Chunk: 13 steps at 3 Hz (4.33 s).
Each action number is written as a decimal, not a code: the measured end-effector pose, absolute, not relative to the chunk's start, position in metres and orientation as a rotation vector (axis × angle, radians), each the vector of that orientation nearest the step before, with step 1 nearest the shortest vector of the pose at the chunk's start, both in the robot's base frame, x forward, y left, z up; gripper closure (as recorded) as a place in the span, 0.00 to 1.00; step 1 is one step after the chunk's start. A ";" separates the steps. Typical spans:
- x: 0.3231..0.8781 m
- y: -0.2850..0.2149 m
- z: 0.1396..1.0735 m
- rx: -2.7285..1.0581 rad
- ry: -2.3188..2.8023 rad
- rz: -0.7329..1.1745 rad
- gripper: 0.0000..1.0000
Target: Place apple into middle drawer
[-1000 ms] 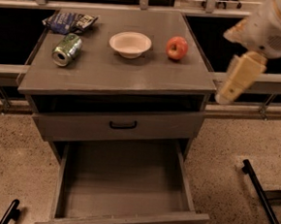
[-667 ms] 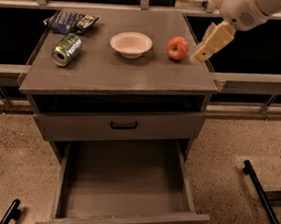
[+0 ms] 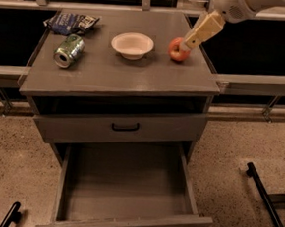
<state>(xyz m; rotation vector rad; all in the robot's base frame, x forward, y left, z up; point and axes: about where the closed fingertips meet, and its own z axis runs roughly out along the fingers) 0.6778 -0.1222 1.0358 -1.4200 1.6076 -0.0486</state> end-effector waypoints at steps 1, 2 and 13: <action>0.699 -0.121 1.026 -1.341 1.623 -0.029 0.00; 0.751 -0.124 0.997 -1.196 1.668 -0.006 0.00; 0.764 -0.129 0.940 -0.886 1.422 0.422 1.00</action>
Offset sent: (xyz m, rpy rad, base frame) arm 0.1534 -0.0169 -0.0790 0.3042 -0.0119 -0.2895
